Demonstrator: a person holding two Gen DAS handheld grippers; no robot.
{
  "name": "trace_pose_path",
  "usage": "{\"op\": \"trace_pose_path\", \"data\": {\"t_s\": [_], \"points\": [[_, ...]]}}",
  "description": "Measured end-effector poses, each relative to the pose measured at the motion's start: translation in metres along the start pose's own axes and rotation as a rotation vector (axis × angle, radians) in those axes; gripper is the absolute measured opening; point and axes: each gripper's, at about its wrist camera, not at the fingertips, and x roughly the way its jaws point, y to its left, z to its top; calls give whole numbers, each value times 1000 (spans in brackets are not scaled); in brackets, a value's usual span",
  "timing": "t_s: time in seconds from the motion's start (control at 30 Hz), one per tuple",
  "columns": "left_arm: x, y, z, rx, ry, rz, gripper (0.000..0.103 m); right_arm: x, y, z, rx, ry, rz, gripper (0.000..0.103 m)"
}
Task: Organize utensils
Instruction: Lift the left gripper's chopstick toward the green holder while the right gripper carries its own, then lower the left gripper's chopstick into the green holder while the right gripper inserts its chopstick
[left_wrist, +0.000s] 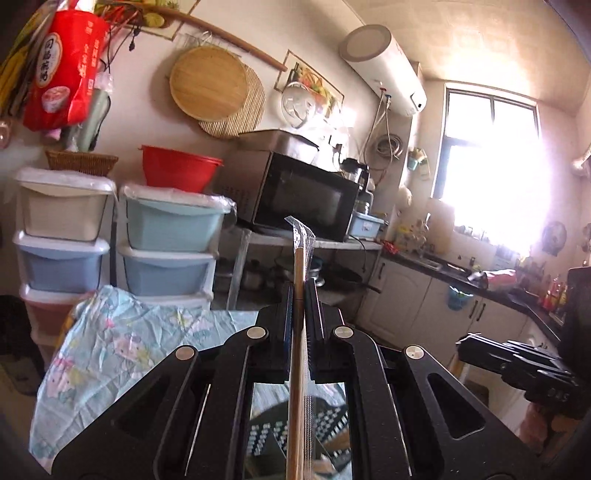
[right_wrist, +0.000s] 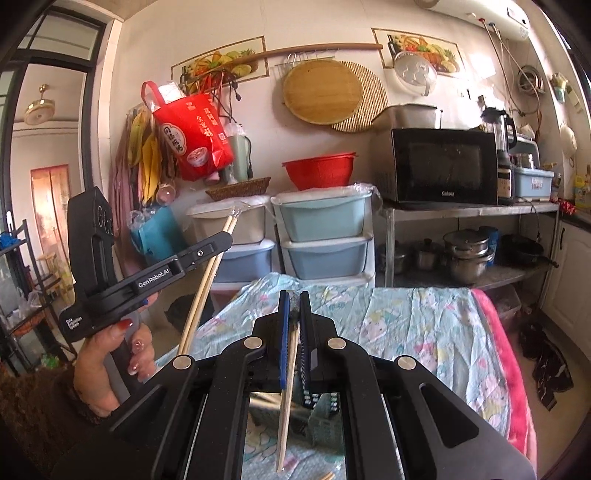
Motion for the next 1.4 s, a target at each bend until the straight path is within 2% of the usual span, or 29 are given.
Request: {"op": "trace_pose_path", "data": {"t_s": [0.4, 0.7, 0.97, 1.4], "points": [[33, 0, 2, 50, -95, 45, 4, 6, -3, 28, -51, -96, -62, 5], [55, 4, -7, 57, -129, 15, 4, 13, -9, 39, -66, -137, -88, 5], [73, 11, -32, 74, -119, 10, 4, 33, -8, 27, -94, -139, -99, 5], [74, 22, -63, 55, -132, 1, 4, 70, -10, -6, -104, -102, -119, 6]]}}
